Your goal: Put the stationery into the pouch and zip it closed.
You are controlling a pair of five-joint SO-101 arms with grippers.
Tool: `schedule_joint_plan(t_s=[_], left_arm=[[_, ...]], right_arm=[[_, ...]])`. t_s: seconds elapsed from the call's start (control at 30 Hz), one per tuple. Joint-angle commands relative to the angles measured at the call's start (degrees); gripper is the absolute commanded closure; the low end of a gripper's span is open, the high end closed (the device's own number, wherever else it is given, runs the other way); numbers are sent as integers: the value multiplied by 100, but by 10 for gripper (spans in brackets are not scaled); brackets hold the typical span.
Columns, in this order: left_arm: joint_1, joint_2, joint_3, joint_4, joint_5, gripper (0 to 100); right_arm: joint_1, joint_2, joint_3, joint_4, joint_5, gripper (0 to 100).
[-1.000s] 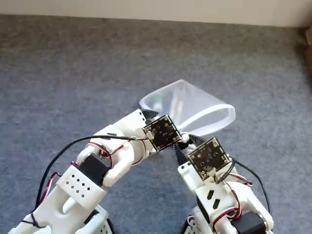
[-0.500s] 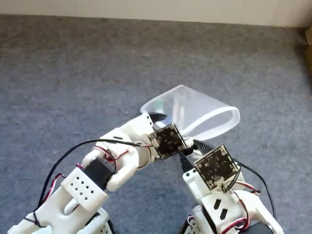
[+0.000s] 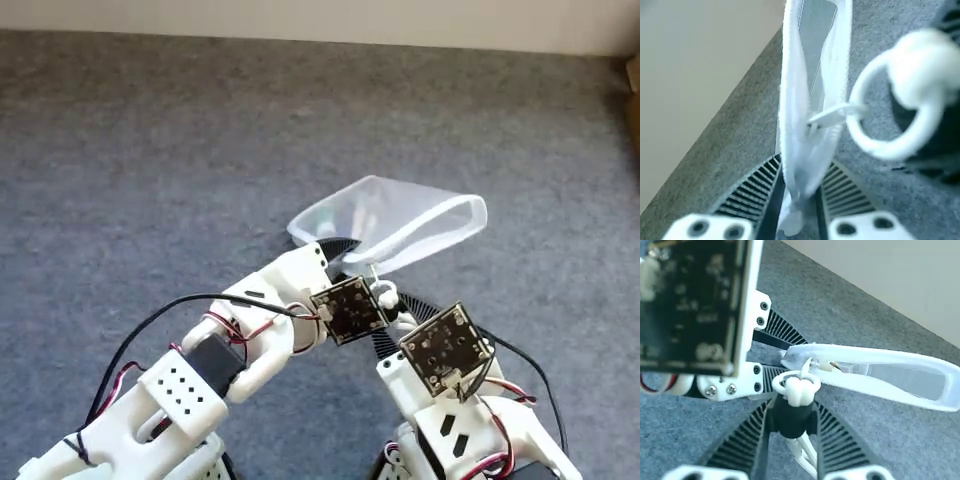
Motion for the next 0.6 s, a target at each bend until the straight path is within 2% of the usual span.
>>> schedule_joint_plan(t_s=[0.0,0.13,0.3,0.47,0.57], left_arm=[[13,-171,-48,-141,79,995],[-4,-180,-22,-141,79,995],[-312,-180,-13,-132,88,995],[-435,-180,-57,176,396,995],[-426,-180,-57,264,396,995]], right_arm=[[92,57,-382,-233,9,995],[708,66,-180,-760,-9,995],[1525,66,462,-1727,-466,995],[1956,66,813,-2290,-519,995],[2132,66,892,-2484,-879,995]])
